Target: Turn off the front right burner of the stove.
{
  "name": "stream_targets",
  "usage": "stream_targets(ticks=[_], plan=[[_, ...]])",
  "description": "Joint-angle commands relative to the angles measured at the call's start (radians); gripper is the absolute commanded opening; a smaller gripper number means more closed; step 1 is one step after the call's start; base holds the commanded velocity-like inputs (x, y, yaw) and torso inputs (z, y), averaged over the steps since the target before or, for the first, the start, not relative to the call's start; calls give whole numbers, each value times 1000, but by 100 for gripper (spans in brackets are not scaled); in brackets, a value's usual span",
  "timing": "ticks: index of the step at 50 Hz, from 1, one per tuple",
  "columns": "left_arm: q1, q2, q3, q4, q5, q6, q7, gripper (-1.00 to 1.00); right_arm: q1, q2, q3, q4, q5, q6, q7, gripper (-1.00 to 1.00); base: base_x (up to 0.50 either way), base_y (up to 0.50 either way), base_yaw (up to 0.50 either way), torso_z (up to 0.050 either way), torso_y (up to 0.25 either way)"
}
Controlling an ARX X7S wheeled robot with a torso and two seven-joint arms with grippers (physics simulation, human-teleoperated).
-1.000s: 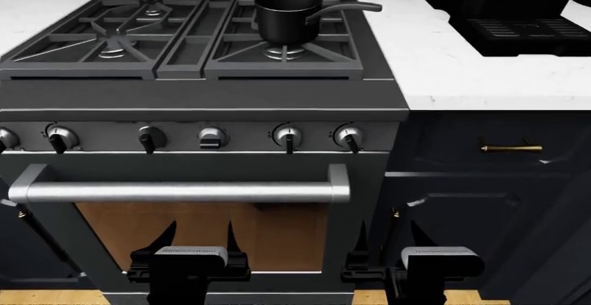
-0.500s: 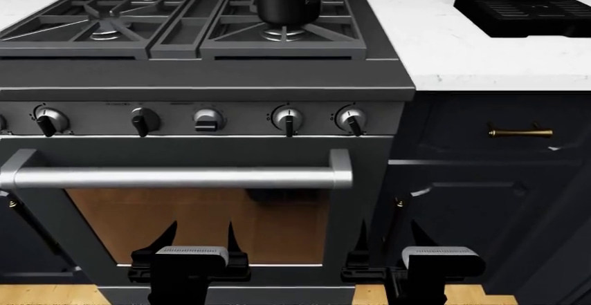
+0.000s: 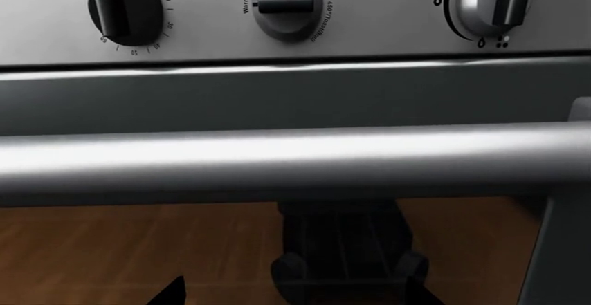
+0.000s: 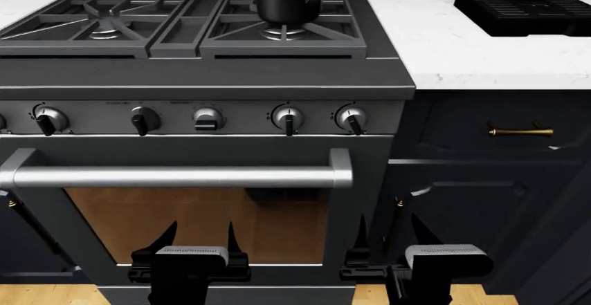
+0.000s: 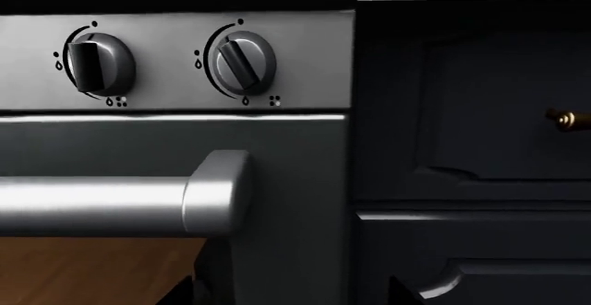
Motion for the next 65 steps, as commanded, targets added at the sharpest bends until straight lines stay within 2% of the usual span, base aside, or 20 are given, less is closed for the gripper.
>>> stream_targets(ticks=[1,10,17,24,35,65], plan=[[-3,-7,9,-3,-9,0,-8,100,-41,37,-4,-317,63,183,27,100,0,0,0,0,0],[-4,-12,15,-2,-14,-1,-13,100,38,53,-18,-464,51,320,71,100,0,0,0,0,0],[-6,-17,24,-4,-17,-1,-12,100,157,51,-29,-520,54,543,119,100,0,0,0,0,0],[-6,-21,27,-8,-26,5,-12,100,241,47,-109,-459,-14,582,143,100,0,0,0,0,0],[-4,-26,32,-2,-35,7,-17,100,400,-13,-88,-347,31,702,151,100,0,0,0,0,0],[-12,-39,49,-13,-47,6,-33,100,528,-55,-142,-43,26,610,182,100,0,0,0,0,0]])
